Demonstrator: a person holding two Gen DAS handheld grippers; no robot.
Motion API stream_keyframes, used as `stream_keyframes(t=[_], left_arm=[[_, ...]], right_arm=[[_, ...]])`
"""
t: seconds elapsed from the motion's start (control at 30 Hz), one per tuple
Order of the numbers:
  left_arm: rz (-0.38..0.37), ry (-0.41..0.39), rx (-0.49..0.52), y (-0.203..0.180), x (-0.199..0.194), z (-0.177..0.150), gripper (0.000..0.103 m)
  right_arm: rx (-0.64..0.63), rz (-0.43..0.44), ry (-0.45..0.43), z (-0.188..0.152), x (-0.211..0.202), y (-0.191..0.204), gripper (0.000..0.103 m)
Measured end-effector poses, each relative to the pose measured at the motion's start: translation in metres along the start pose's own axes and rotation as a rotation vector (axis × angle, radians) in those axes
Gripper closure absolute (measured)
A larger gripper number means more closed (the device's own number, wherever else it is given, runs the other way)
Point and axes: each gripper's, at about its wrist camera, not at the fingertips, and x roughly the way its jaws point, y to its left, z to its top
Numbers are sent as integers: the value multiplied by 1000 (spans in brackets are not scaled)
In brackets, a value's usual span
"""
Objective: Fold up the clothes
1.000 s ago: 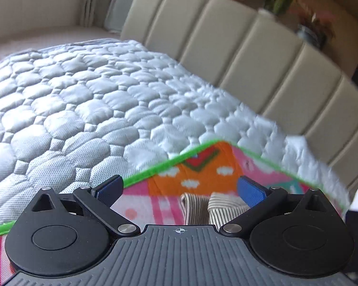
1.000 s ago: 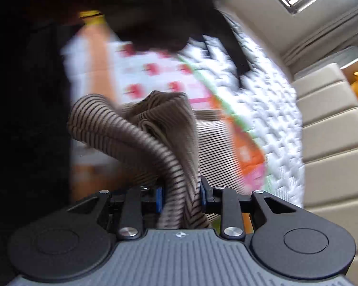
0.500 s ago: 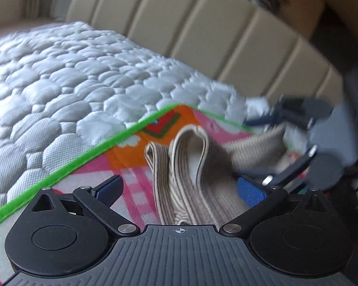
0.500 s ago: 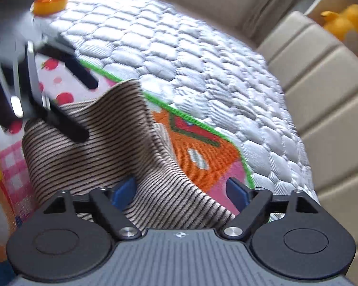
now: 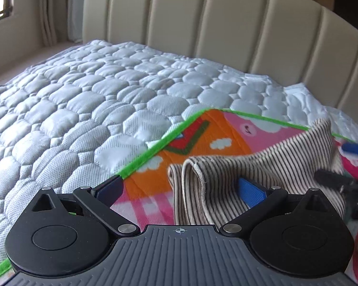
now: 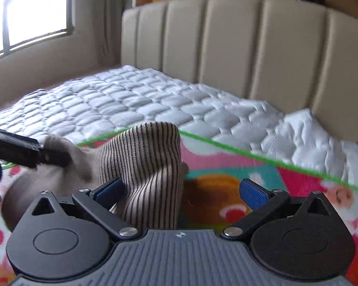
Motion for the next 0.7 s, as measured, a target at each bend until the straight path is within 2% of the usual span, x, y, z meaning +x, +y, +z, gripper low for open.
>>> stream_keyframes(t=[0.1, 0.2, 0.33, 0.53, 0.7], left_arm=[[8, -5, 5, -1, 6, -3, 0], [-19, -4, -11, 8, 11, -11, 0], [-85, 26, -108, 26, 16, -15, 0], [-92, 18, -70, 25, 14, -16, 0], [-107, 27, -88, 30, 16, -16, 0]], right_arm=[[-11, 3, -6, -9, 7, -2, 0], [35, 22, 23, -12, 11, -6, 0], [115, 51, 34, -18, 14, -14, 0], [148, 62, 7, -26, 13, -16, 0], [180, 76, 2, -27, 15, -18, 0]])
